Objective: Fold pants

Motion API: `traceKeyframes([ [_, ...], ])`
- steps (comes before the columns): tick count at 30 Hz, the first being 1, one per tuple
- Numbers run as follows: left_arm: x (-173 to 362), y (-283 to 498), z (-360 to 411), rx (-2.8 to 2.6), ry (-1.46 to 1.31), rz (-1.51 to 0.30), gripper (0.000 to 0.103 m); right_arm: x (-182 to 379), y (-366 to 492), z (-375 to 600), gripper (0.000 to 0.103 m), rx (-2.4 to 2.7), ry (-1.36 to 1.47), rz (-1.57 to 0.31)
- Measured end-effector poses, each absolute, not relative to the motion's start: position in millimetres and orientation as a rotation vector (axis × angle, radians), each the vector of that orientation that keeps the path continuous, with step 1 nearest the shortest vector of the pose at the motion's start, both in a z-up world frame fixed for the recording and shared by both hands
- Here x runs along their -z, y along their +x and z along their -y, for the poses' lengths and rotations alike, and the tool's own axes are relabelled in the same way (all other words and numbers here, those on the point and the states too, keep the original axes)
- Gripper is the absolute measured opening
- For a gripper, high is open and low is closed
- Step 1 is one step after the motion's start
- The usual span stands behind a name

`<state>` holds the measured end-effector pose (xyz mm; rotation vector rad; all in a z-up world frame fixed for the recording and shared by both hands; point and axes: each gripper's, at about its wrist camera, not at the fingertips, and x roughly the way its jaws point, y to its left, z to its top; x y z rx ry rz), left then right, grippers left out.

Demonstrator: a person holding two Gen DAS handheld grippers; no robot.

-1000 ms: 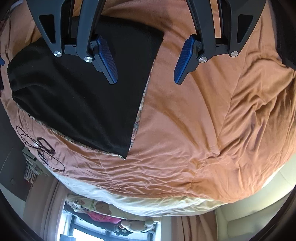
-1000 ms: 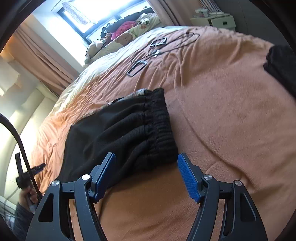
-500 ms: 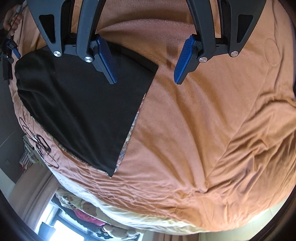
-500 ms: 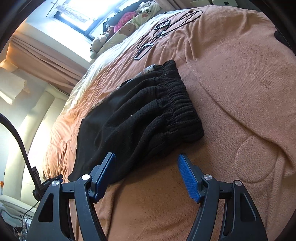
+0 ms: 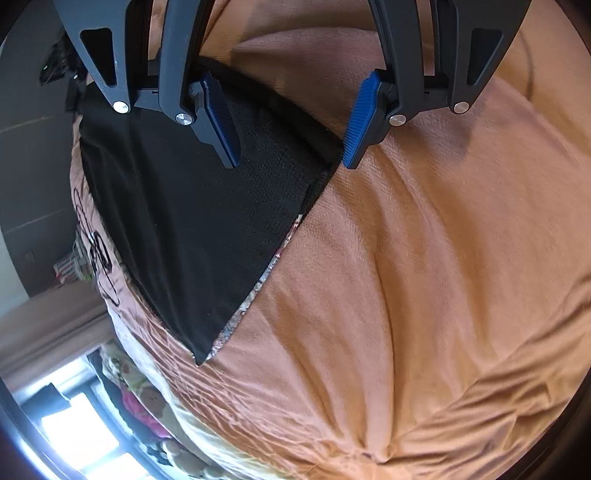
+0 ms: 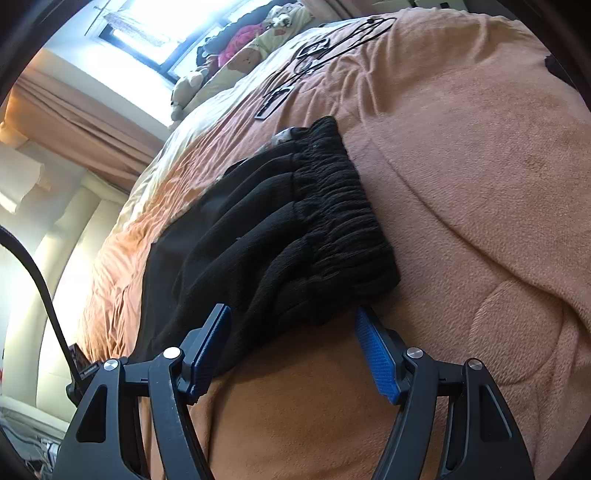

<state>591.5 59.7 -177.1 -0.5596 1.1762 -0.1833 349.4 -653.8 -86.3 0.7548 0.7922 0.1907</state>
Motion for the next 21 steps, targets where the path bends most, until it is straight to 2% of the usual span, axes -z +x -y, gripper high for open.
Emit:
traceKeyframes([
  [10,185.9,579.6,-70.7,0.084,-0.785,-1.160,0.059,90.4,350.2,646.6,0.068,-0.194,0.789,-0.791],
  [13,185.3,579.9,-68.5,0.057,-0.784,-1.156,0.055,92.3,356.2,647.8,0.061,-0.189,0.813,-0.782],
  [16,187.6,583.2,-66.8,0.022,-0.749,-1.159,0.032,96.7,359.9,650.2,0.053,-0.188,0.838,-0.770],
  [18,190.2,583.4,-71.3,0.023,-0.775,-1.151,0.013,101.2,362.3,651.2,0.038,-0.205,0.868,-0.767],
  [19,190.9,583.1,-73.0,0.032,-0.788,-1.143,0.013,102.3,363.6,651.3,0.028,-0.219,0.876,-0.766],
  [21,184.4,579.2,-74.3,0.032,-0.769,-1.124,0.011,98.2,362.2,650.1,0.022,-0.222,0.854,-0.755],
])
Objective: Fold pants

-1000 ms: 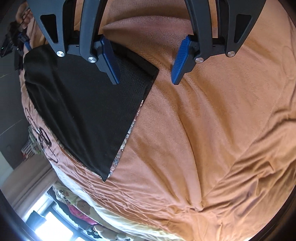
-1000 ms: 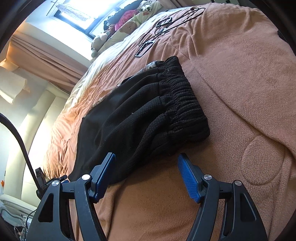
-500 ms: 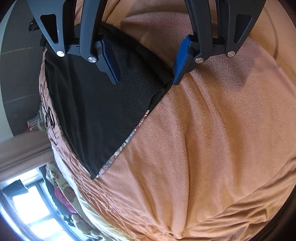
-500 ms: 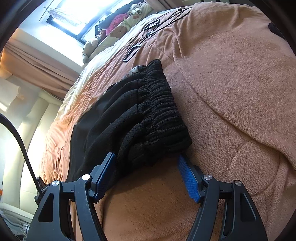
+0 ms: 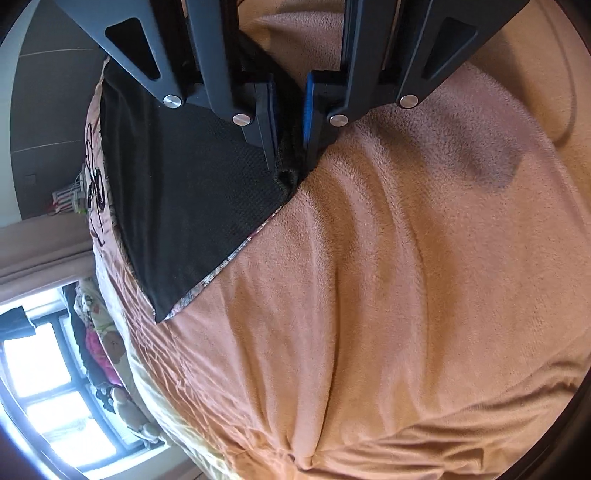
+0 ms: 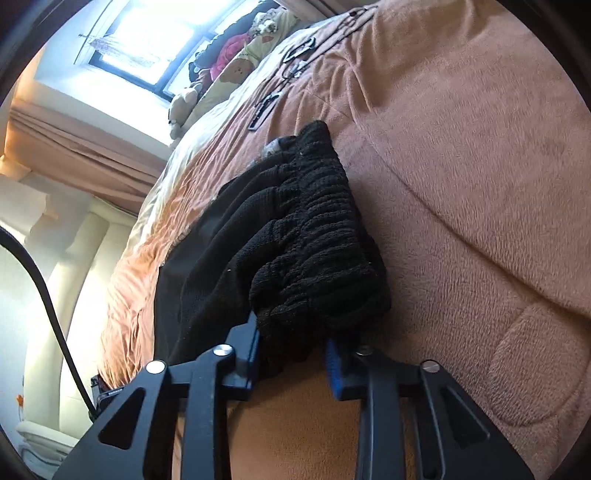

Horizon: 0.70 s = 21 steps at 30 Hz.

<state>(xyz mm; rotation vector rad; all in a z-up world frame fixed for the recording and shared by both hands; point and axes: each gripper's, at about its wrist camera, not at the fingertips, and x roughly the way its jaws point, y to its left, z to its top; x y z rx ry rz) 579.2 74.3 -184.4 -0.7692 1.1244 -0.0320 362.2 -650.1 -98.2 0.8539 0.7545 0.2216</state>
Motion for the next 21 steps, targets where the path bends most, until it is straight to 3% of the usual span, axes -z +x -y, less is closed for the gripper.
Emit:
traceKeyframes([
  [5,161.3,569.9,-77.2,0.047,-0.751,-1.066,0.010,84.6,354.9,652.3,0.018,-0.230,0.821,-0.719],
  [21,121.4,496.4,-96.8,0.057,-0.696,-0.989,0.009,62.5,331.6,652.3,0.017,-0.307,0.724,-0.758],
])
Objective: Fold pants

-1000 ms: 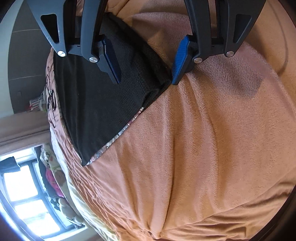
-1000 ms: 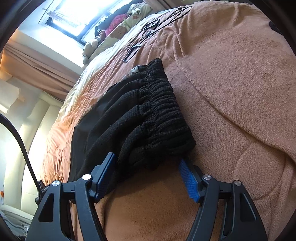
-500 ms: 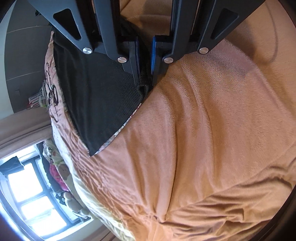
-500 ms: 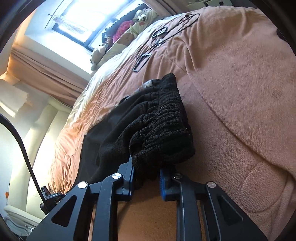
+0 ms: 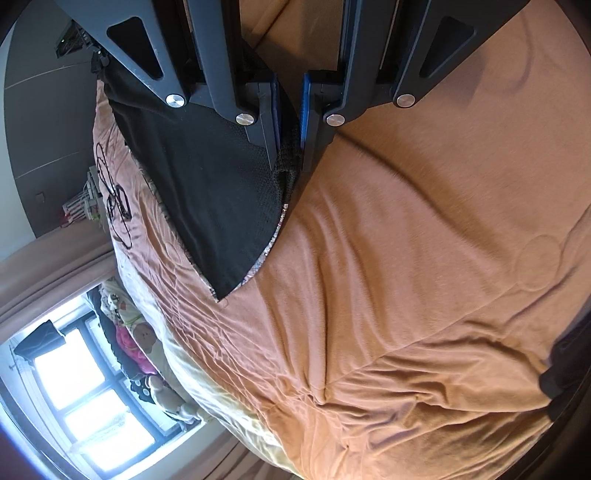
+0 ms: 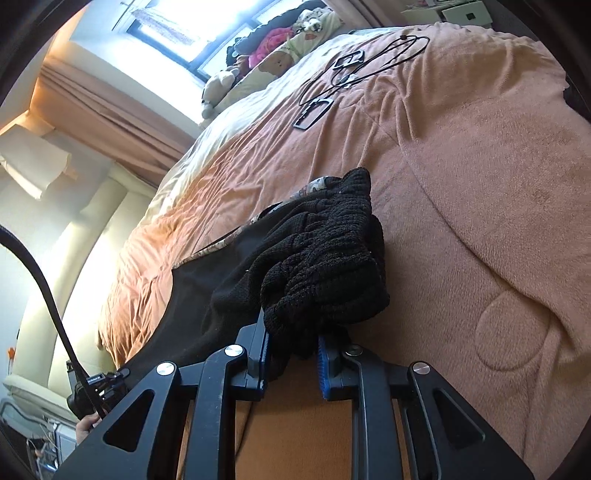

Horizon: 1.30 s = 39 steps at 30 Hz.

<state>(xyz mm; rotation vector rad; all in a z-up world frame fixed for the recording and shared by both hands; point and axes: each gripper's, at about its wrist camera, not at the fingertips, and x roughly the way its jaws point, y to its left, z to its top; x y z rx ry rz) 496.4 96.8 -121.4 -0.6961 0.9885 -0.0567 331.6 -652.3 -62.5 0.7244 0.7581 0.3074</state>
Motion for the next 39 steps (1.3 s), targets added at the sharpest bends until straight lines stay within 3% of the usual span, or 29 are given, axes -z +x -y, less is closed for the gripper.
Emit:
traceKeyframes([
  [14,125.1,391.4,-112.9,0.070,-0.727,-0.993,0.009,45.1,323.0,654.6,0.017,-0.363,0.642,-0.806],
  [28,132.7,334.1,-109.2,0.095,-0.806,-0.989,0.009,25.1,331.0,657.7,0.017,-0.390,0.527,-0.833],
  [35,170.8,334.4,-111.0,0.116,-0.822,-1.066,0.011,51.5,317.1,645.7,0.036,-0.272,0.420,-0.951],
  [39,181.0,332.9,-117.8,0.108,-0.845,-1.061,0.020,38.8,302.3,642.4,0.052,-0.268,0.366,-0.915],
])
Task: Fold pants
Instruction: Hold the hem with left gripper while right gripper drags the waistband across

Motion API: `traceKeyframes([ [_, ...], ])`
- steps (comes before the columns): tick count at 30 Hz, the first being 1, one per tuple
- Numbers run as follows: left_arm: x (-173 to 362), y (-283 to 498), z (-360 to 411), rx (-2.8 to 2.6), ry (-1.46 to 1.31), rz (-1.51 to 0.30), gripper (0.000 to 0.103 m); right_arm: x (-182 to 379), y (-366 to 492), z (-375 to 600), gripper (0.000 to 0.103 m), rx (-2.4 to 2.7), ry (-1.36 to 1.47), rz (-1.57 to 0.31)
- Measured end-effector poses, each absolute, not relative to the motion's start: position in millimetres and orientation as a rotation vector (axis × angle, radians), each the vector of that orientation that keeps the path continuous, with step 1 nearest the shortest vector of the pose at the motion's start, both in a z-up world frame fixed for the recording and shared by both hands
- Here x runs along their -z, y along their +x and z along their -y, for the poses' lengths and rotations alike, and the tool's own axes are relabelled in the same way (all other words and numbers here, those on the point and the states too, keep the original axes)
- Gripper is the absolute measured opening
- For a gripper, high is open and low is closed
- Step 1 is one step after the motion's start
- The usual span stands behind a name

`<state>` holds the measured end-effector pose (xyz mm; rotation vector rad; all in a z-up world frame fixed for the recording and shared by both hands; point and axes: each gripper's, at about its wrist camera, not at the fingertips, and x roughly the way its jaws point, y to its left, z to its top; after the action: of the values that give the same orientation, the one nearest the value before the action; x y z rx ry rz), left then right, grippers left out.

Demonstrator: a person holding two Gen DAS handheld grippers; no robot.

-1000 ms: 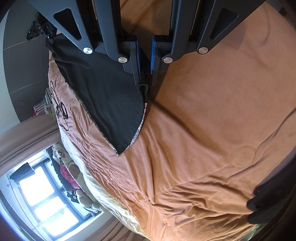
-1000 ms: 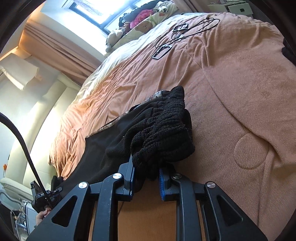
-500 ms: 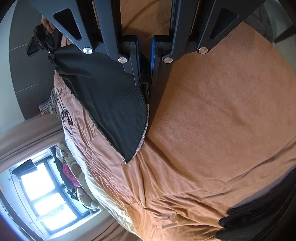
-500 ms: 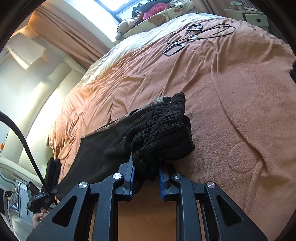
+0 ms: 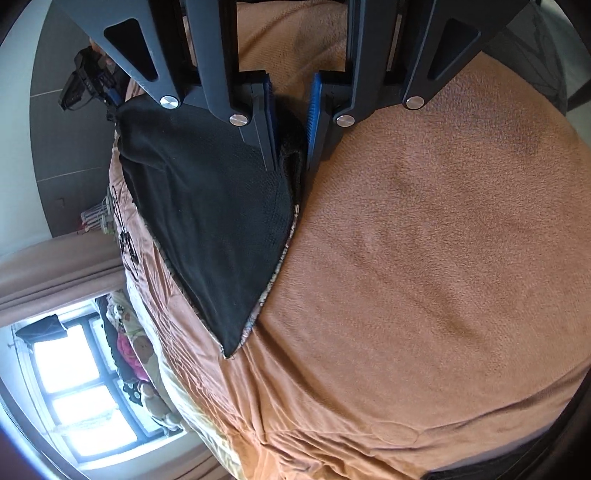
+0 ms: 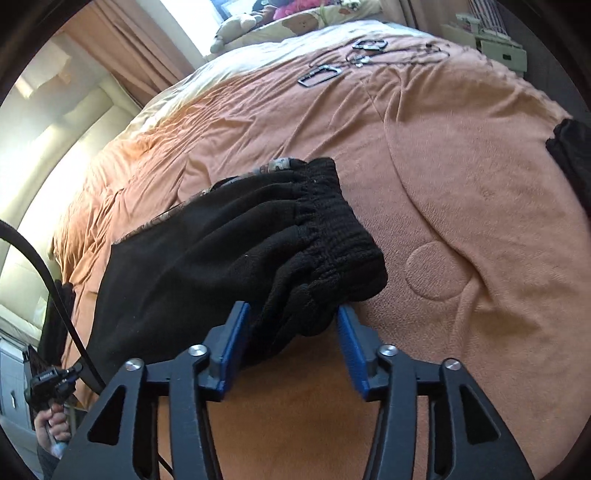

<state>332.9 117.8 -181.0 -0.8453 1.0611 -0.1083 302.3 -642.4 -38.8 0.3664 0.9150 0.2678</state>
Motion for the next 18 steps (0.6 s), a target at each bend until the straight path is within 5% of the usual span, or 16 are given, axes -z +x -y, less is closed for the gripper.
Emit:
traceKeyframes([
  [3,185.0,332.2,-122.8,0.107,-0.861,-1.048,0.028,23.0,290.6,638.7,0.056,-0.261,0.312,-0.873],
  [18,201.0,340.9,-131.9,0.165,-0.949,-1.053,0.029,14.9,299.5,562.7,0.056,-0.414,0.200,-0.858],
])
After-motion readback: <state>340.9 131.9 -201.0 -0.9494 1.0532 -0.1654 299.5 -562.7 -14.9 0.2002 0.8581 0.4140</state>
